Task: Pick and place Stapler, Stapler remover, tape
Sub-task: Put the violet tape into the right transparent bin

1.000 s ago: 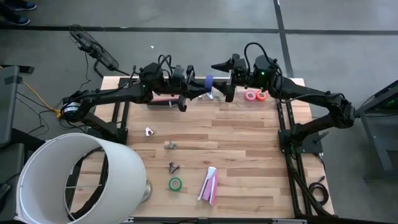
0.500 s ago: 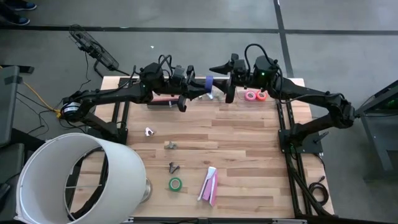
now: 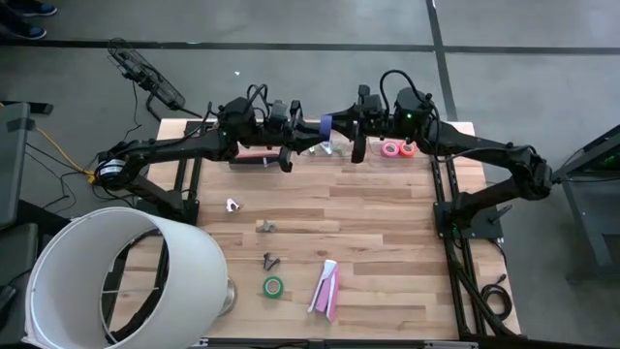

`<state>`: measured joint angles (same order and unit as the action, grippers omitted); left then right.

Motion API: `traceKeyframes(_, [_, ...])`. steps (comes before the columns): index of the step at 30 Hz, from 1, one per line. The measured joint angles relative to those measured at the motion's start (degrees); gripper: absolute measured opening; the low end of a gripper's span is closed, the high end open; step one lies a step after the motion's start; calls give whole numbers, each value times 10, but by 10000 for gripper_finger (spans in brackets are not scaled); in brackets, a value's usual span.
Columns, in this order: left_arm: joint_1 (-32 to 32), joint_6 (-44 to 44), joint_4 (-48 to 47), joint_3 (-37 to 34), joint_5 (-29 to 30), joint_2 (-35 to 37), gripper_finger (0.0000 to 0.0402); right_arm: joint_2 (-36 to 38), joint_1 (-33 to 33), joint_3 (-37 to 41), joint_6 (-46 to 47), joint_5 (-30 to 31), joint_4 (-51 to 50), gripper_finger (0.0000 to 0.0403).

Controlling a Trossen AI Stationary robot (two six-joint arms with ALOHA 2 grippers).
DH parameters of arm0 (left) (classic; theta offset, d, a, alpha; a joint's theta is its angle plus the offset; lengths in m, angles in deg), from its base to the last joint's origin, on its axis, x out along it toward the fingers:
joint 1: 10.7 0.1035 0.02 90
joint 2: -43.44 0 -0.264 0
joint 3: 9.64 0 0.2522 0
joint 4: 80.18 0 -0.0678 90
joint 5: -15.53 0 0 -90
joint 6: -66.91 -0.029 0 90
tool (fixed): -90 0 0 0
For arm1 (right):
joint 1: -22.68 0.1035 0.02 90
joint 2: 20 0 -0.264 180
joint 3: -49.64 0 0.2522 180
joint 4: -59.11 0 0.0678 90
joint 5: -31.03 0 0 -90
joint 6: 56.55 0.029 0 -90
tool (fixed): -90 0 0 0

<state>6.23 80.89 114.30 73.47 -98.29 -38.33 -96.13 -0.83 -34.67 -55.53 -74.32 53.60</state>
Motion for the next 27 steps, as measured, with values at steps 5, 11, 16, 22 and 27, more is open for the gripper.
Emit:
traceKeyframes(5, [0, 1, -9, 0, 12, 0, 42, 0, -1, 0, 2, -2, -4, 32])
traceKeyframes(11, [-1, 33, -23, 1, 32, 1, 110, 0, -2, 0, 1, 2, -11, 32])
traceKeyframes(16, [-1, 33, -31, 1, 36, 2, 145, 0, -4, 0, 0, 11, -23, 32])
traceKeyframes(22, [-1, 21, -37, 1, 68, 2, 163, 4, -17, 0, 4, 19, -41, 32])
traceKeyframes(27, [-1, -4, -59, 1, 111, 2, 167, 18, -25, 0, 2, 24, -72, 32])
